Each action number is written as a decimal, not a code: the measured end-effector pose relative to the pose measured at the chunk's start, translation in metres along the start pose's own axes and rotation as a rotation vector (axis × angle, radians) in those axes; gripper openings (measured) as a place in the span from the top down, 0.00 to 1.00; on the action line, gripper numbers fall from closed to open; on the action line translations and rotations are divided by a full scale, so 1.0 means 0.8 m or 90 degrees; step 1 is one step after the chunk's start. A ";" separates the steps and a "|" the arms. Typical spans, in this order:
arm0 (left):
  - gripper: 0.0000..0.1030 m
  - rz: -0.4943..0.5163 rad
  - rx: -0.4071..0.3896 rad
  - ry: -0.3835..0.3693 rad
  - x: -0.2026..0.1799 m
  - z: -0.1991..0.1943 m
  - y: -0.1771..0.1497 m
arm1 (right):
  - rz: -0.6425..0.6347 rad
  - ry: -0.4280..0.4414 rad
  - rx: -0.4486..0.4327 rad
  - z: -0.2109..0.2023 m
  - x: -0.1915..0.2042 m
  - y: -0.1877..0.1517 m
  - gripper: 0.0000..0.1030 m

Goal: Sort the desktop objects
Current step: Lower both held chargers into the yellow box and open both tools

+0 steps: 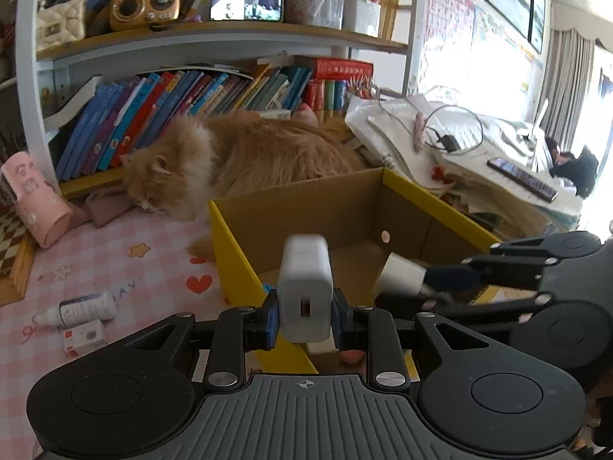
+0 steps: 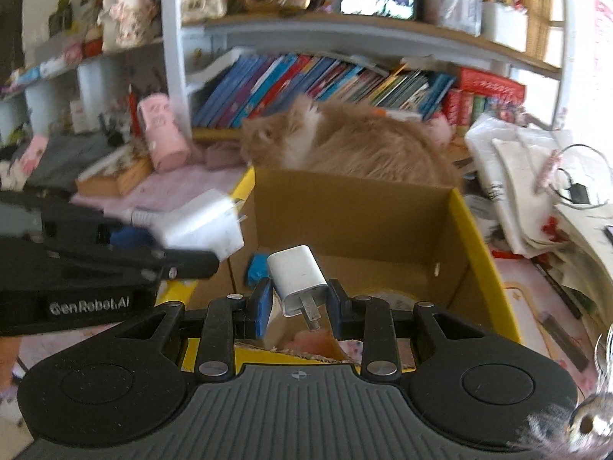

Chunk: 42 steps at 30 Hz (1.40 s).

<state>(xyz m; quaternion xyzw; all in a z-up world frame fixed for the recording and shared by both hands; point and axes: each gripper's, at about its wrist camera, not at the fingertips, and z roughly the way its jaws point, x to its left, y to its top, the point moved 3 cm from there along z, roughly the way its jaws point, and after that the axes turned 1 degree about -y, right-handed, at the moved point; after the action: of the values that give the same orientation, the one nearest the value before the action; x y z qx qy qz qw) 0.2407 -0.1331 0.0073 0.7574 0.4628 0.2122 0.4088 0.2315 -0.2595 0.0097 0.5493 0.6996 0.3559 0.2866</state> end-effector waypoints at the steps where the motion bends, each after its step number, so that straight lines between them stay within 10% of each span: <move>1: 0.76 0.012 -0.001 0.008 -0.003 0.004 0.002 | -0.007 0.003 0.011 0.008 -0.001 -0.002 0.73; 21: 0.73 0.033 0.044 0.035 -0.020 0.049 0.011 | 0.023 0.086 0.067 0.053 -0.027 -0.010 0.65; 33: 0.31 0.009 -0.040 0.074 -0.021 0.014 0.028 | 0.047 0.067 0.009 0.028 -0.042 0.000 0.38; 42: 0.22 -0.016 -0.077 0.090 -0.019 -0.019 0.029 | 0.080 0.020 -0.033 0.002 -0.059 0.004 0.35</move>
<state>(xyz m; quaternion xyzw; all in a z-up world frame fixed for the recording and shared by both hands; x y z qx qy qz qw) 0.2346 -0.1456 0.0359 0.7086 0.4864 0.2878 0.4225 0.2454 -0.3049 0.0118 0.5787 0.6586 0.4002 0.2667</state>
